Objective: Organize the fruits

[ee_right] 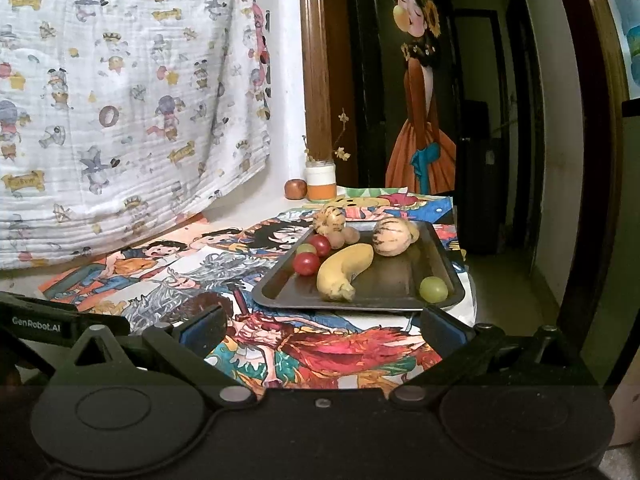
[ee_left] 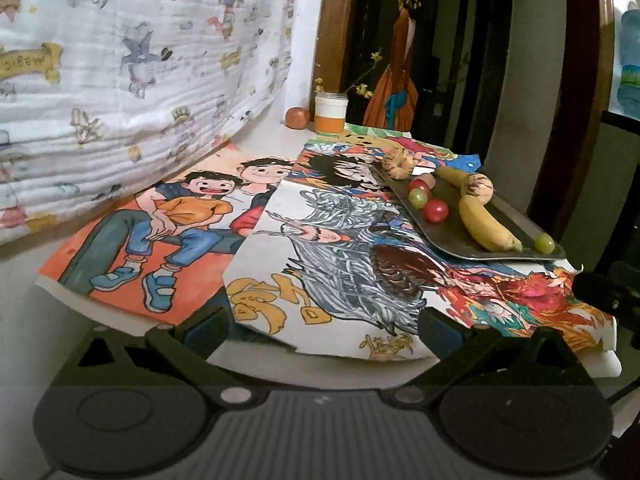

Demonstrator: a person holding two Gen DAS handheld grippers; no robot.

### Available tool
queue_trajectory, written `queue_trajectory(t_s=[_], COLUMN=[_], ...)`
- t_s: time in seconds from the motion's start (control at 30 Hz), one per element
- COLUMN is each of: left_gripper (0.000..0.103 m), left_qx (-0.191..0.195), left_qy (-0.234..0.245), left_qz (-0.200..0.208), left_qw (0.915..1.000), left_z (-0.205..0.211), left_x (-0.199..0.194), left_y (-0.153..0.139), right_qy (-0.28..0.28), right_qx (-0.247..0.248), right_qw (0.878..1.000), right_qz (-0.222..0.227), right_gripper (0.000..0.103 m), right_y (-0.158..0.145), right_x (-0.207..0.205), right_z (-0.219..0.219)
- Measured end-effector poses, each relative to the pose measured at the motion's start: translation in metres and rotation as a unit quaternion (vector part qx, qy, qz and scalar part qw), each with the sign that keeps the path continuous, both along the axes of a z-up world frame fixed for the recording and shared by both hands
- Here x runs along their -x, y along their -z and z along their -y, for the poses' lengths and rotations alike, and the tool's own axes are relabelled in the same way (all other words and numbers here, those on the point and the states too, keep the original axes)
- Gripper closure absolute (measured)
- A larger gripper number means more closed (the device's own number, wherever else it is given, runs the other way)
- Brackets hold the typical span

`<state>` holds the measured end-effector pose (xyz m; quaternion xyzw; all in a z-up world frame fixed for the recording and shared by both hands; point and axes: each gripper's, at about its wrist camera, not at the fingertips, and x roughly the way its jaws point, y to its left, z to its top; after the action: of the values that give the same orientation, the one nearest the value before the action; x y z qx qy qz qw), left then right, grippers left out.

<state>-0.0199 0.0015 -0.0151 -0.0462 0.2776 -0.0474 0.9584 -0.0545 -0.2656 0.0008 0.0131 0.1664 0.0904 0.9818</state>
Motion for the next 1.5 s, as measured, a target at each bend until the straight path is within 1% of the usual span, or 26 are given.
queue_trajectory(t_s=[0.37,1.5], left_gripper=[0.000,0.000], left_qx=[-0.002,0.000], left_qy=[0.002,-0.001], left_qz=[-0.001,-0.002], left_qw=[1.0000,1.0000], left_z=[0.0027,0.0018], left_x=[-0.0001,0.0003], left_y=[0.0005,0.0013], right_qy=[0.000,-0.001], right_qx=[-0.005,-0.006], right_qw=[1.000,1.000], right_qz=[-0.008,-0.009], right_gripper=[0.000,0.000], right_y=[0.0028,0.0025], right_x=[-0.0011,-0.0006], right_z=[0.0022,0.0026])
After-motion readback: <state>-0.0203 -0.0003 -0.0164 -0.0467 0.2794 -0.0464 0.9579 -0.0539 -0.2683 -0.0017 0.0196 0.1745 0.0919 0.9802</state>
